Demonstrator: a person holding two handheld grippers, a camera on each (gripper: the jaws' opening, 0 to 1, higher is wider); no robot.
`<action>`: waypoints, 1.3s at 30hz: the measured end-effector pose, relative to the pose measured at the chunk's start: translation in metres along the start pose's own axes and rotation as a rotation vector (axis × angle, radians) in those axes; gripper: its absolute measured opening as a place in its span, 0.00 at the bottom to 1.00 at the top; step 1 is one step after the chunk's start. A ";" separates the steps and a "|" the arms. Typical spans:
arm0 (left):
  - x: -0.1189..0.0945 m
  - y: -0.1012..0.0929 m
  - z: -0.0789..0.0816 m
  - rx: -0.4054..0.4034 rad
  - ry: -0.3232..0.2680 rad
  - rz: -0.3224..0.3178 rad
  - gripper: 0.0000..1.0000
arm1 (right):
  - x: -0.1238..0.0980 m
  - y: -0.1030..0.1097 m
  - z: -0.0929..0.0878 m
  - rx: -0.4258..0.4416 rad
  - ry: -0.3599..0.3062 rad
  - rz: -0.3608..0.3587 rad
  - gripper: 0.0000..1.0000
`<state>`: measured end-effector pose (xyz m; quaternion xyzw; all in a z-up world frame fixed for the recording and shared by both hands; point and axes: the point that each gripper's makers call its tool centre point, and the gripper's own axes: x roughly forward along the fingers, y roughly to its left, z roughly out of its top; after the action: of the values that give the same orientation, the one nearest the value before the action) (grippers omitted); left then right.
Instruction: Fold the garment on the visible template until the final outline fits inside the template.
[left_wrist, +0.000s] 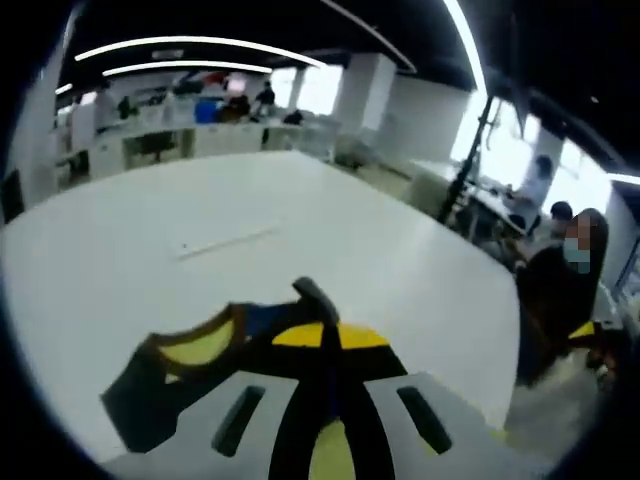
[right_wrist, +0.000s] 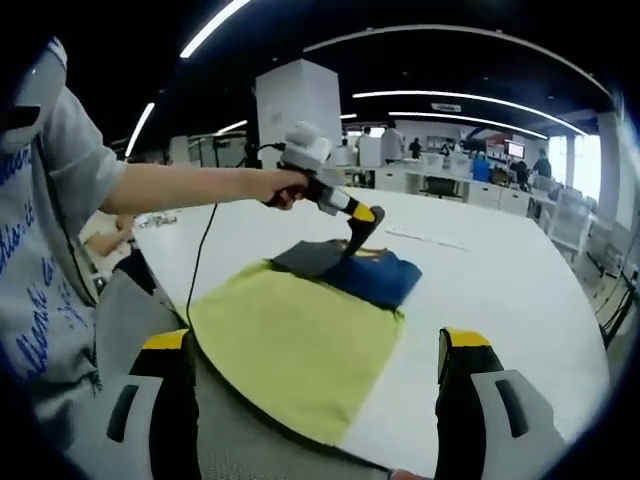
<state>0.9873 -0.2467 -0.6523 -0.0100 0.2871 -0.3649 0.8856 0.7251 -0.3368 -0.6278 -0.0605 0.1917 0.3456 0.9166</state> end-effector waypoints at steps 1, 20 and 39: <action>0.003 -0.003 -0.002 0.004 0.008 -0.002 0.00 | 0.000 -0.001 0.000 0.003 -0.001 0.001 1.00; 0.044 -0.019 -0.046 -0.060 0.133 0.007 0.00 | 0.001 -0.010 -0.004 0.016 -0.002 -0.013 1.00; 0.076 -0.022 -0.070 -0.035 0.245 0.019 0.00 | -0.005 -0.017 -0.009 0.043 0.008 -0.030 1.00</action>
<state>0.9803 -0.2993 -0.7435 0.0220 0.3996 -0.3501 0.8469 0.7302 -0.3549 -0.6350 -0.0450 0.2018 0.3274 0.9220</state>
